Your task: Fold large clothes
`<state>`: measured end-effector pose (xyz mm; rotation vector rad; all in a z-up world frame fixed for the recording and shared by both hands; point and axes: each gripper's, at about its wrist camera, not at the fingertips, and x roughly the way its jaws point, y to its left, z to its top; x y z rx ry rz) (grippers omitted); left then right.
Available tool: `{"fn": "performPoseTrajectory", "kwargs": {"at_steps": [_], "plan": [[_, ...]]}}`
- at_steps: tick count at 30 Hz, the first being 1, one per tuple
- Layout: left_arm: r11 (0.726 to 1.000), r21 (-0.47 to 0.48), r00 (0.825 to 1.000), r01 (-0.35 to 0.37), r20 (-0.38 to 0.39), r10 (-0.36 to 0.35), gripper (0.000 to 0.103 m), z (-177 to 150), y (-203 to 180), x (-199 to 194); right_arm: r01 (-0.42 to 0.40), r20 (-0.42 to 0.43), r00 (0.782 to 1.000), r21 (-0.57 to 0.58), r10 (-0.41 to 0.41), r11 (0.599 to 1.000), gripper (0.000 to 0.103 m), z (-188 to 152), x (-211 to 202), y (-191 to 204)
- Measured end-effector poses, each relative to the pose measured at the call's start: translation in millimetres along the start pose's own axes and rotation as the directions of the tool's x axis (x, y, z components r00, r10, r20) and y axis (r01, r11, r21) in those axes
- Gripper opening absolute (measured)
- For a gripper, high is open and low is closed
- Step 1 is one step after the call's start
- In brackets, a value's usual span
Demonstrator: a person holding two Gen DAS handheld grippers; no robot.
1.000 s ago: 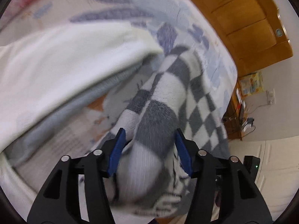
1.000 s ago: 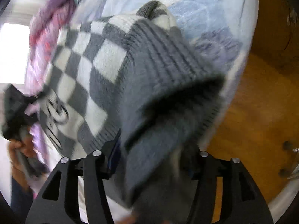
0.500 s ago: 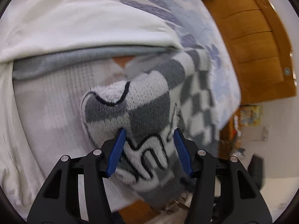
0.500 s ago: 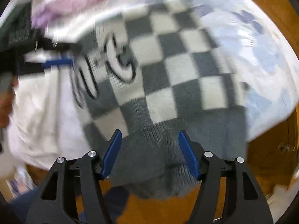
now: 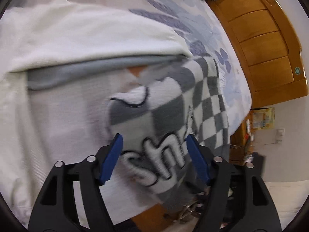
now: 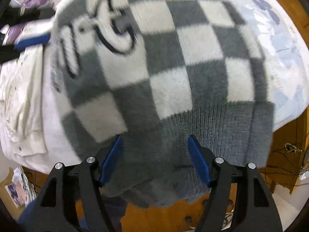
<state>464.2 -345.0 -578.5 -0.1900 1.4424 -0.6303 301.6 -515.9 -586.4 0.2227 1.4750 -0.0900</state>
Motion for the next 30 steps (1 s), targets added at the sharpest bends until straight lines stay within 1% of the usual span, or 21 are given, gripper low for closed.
{"fn": "performPoseTrajectory", "kwargs": {"at_steps": [1, 4, 6, 9, 12, 13, 15, 16, 19, 21, 22, 24, 25, 26, 27, 30], "plan": [[1.0, -0.004, 1.0, -0.01, 0.004, 0.01, 0.071, -3.1, 3.4, -5.9, 0.002, 0.011, 1.0, 0.005, -0.002, 1.0, 0.067, -1.8, -9.9, 4.1], [0.997, -0.01, 0.996, -0.079, 0.045, 0.079, 0.076, -17.8, 16.7, -34.1, 0.01, 0.047, 0.999, 0.015, -0.011, 1.0, 0.067, 7.3, -35.3, 24.1], [0.991, -0.022, 0.988, -0.129, 0.079, 0.131, 0.079, -29.2, 25.9, -57.0, 0.019, 0.077, 0.997, 0.004, -0.019, 1.0, 0.067, 5.7, -53.7, 38.5], [0.988, -0.038, 0.98, -0.149, 0.129, 0.153, 0.079, -45.6, 37.8, -92.6, 0.028, 0.127, 0.991, -0.004, -0.027, 1.0, 0.068, 1.5, -80.8, 66.3], [0.981, -0.03, 0.965, -0.193, 0.175, 0.195, 0.083, -64.1, 45.0, -127.9, 0.042, 0.18, 0.983, 0.0, -0.042, 0.999, 0.069, -14.4, -112.9, 95.2], [0.976, -0.028, 0.957, -0.215, 0.194, 0.216, 0.084, -73.6, 47.6, -144.7, 0.039, 0.204, 0.978, 0.006, -0.039, 0.999, 0.071, -21.6, -123.9, 106.9], [0.972, -0.014, 0.943, -0.236, 0.239, 0.233, 0.085, -94.1, 50.3, -177.0, 0.034, 0.242, 0.97, 0.004, -0.034, 0.999, 0.073, -30.1, -143.5, 129.9], [0.969, -0.014, 0.937, -0.245, 0.253, 0.24, 0.088, -102.1, 51.2, -188.9, 0.03, 0.264, 0.964, 0.003, -0.03, 1.0, 0.075, -37.0, -156.5, 143.2], [0.966, -0.011, 0.919, -0.257, 0.306, 0.248, 0.089, -131.9, 53.0, -235.3, 0.036, 0.319, 0.947, 0.001, -0.034, 0.999, 0.08, -54.0, -185.7, 176.5], [0.965, -0.008, 0.907, -0.262, 0.339, 0.249, 0.09, -154.2, 52.9, -268.6, 0.031, 0.369, 0.929, 0.002, -0.029, 1.0, 0.082, -73.7, -215.9, 201.5], [0.961, -0.003, 0.9, -0.275, 0.352, 0.258, 0.091, -162.1, 52.5, -281.6, 0.036, 0.392, 0.919, 0.003, -0.035, 0.999, 0.082, -83.7, -229.2, 212.3], [0.948, 0.002, 0.875, -0.318, 0.385, 0.293, 0.092, -183.9, 49.8, -312.5, 0.041, 0.425, 0.904, 0.007, -0.04, 0.999, 0.085, -99.0, -250.4, 227.0], [0.947, 0.008, 0.87, -0.321, 0.399, 0.291, 0.092, -193.9, 47.9, -325.9, 0.038, 0.438, 0.898, 0.009, -0.038, 0.999, 0.085, -104.9, -257.1, 230.8], [0.945, 0.01, 0.865, -0.326, 0.408, 0.294, 0.093, -202.3, 45.8, -337.8, 0.034, 0.459, 0.888, 0.012, -0.036, 0.999, 0.086, -118.1, -272.5, 240.1], [0.942, 0.01, 0.857, -0.335, 0.419, 0.3, 0.093, -211.9, 43.2, -350.6, 0.032, 0.468, 0.883, 0.014, -0.034, 0.999, 0.087, -124.1, -279.5, 243.7], [0.938, 0.018, 0.846, -0.347, 0.436, 0.305, 0.094, -235.3, 34.2, -382.0, 0.023, 0.497, 0.867, 0.011, -0.026, 1.0, 0.088, -149.3, -308.0, 256.8]]}}
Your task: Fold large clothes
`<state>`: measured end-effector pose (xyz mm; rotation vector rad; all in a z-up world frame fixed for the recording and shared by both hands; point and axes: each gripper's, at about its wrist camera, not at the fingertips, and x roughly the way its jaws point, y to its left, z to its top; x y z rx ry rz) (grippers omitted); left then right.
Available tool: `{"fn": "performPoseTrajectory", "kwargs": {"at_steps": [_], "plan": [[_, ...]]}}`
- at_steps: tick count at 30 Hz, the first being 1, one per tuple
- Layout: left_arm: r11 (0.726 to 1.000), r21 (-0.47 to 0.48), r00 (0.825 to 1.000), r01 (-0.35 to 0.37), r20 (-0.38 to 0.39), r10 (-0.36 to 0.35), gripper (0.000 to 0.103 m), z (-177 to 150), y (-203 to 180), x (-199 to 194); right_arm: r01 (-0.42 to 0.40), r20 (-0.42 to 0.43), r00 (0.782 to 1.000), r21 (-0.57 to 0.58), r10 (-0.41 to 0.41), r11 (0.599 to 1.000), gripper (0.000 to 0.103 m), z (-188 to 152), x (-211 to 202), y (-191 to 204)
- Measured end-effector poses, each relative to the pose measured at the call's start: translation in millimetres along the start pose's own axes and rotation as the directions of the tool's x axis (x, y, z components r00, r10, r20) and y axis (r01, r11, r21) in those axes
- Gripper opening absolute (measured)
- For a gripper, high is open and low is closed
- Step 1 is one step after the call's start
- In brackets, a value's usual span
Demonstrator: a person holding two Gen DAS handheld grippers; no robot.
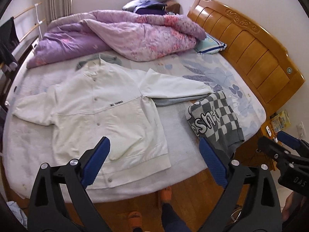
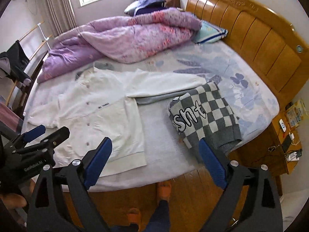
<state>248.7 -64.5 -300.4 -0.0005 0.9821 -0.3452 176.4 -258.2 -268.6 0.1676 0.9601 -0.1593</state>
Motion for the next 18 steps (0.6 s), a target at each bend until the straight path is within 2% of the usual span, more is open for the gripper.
{"fn": "performPoseTrajectory", "kwargs": {"at_steps": [4, 10, 18], "plan": [[1.0, 0.003, 1.0, 0.012, 0.015, -0.012, 0.094, -5.8, -5.3, -41.2, -0.007, 0.017, 1.0, -0.003, 0.007, 1.0, 0.089, -6.3, -36.3, 6.7], [1.0, 0.002, 0.998, -0.017, 0.06, 0.017, 0.095, -18.4, -25.9, -93.0, -0.017, 0.044, 0.999, -0.016, 0.017, 1.0, 0.09, -16.3, -77.6, 4.5], [0.994, -0.03, 0.988, -0.105, 0.115, 0.107, 0.095, -50.0, -68.6, -148.2, -0.071, 0.083, 0.994, -0.05, 0.075, 0.996, 0.091, -40.5, -129.7, -31.5]]}}
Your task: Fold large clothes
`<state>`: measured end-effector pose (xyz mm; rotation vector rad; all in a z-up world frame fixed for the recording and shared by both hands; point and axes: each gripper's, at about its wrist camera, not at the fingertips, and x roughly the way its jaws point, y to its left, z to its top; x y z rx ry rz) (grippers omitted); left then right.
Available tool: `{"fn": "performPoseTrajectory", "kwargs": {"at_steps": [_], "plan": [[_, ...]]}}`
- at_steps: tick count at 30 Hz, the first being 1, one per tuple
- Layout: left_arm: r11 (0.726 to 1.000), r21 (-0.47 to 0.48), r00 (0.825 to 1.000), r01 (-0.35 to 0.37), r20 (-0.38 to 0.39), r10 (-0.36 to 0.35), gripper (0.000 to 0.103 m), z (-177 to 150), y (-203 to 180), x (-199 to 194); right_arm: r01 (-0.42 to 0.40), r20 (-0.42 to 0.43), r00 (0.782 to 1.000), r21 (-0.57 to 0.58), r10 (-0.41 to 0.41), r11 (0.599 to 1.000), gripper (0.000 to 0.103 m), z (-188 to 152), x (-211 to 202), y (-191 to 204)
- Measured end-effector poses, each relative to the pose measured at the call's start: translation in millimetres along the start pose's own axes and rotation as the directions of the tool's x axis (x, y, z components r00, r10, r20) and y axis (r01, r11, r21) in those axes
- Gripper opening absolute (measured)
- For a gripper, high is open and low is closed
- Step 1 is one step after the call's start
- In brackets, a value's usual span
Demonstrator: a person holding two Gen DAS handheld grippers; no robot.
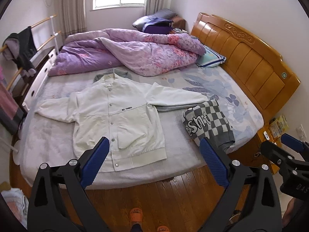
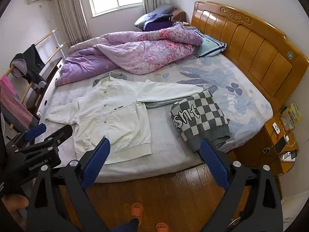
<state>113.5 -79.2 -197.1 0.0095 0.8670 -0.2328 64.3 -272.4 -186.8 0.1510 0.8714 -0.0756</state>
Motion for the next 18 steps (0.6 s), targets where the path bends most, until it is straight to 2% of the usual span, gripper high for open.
{"fn": "performPoseTrajectory", "kwargs": {"at_steps": [7, 18], "plan": [[0.996, -0.076, 0.997, -0.055, 0.051, 0.059, 0.097, -29.8, -37.6, -58.6, -0.055, 0.032, 0.998, -0.06, 0.057, 0.997, 0.092, -21.1, -47.6, -25.4], [0.987, -0.069, 0.981, -0.145, 0.123, 0.153, 0.098, -54.6, -75.1, -140.6, -0.128, 0.084, 0.987, -0.1, 0.136, 0.987, 0.092, -35.4, -108.3, -31.4]]}}
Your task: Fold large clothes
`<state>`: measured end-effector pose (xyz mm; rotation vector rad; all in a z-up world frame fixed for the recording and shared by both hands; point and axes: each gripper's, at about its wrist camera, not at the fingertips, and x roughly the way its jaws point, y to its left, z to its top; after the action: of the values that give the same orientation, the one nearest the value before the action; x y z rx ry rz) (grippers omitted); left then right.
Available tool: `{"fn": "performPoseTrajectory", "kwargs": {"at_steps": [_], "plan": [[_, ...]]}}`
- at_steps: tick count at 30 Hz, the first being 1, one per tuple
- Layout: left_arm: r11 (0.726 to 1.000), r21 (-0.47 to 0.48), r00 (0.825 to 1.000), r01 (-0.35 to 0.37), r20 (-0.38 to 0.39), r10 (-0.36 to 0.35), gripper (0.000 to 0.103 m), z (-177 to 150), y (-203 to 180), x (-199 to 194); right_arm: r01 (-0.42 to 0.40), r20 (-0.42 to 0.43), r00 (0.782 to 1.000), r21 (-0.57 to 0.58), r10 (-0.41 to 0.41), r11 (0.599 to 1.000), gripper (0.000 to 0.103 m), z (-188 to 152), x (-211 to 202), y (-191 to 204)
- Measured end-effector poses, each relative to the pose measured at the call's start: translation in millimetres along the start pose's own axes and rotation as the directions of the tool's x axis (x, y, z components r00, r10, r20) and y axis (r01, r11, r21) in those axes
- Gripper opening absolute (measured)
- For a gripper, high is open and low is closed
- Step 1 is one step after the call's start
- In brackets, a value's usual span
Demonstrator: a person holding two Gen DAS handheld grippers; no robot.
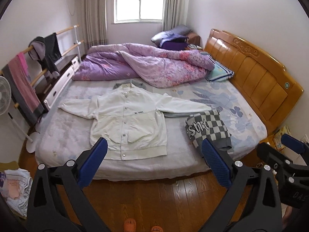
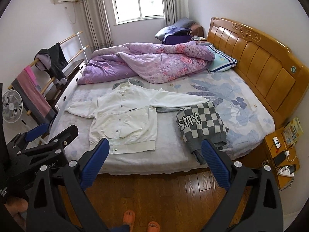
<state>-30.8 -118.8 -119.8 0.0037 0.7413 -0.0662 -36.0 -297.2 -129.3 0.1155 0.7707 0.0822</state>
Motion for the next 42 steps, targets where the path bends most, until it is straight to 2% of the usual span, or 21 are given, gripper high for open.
{"fn": "performPoseTrajectory", "kwargs": {"at_steps": [10, 23, 34, 42], "plan": [[1.0, -0.002, 0.998, -0.025, 0.061, 0.025, 0.098, 5.9, 20.0, -43.9, -0.021, 0.061, 0.998, -0.026, 0.023, 0.999, 0.093, 1.0, -33.9, 26.7], [1.0, 0.003, 0.995, 0.007, 0.101, -0.008, 0.098, 11.5, 67.4, -69.7, -0.011, 0.119, 0.993, -0.051, 0.017, 0.999, 0.093, 9.2, -53.1, 92.0], [1.0, 0.013, 0.989, 0.02, 0.145, -0.022, 0.098, 25.5, 120.1, -90.8, 0.046, 0.172, 0.984, -0.073, -0.033, 0.996, 0.093, 17.9, -59.1, 141.9], [0.999, 0.023, 0.98, 0.027, 0.194, -0.031, 0.098, 31.8, 145.4, -109.7, 0.075, 0.219, 0.974, -0.083, -0.055, 0.994, 0.093, 20.9, -65.6, 159.8]]}}
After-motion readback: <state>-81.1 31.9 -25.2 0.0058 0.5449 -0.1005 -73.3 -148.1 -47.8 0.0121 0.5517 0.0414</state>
